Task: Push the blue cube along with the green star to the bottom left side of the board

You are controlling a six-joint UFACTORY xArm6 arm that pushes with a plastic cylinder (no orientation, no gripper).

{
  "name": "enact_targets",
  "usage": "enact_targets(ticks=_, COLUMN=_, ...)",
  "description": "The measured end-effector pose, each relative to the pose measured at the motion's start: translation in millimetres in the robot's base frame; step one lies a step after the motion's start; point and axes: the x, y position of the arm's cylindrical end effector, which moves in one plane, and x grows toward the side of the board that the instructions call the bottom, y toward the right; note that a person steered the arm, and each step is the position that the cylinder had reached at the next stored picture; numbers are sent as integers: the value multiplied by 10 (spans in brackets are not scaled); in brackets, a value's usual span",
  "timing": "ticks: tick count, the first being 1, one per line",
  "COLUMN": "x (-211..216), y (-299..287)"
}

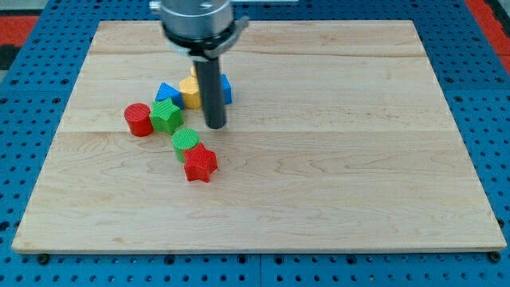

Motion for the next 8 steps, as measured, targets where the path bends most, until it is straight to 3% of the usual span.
enact_targets(ticks=3, x=-1233, y=672)
enact_targets(ticks=4, x=-1199, y=520)
enact_targets(ticks=8, x=-336, y=-680)
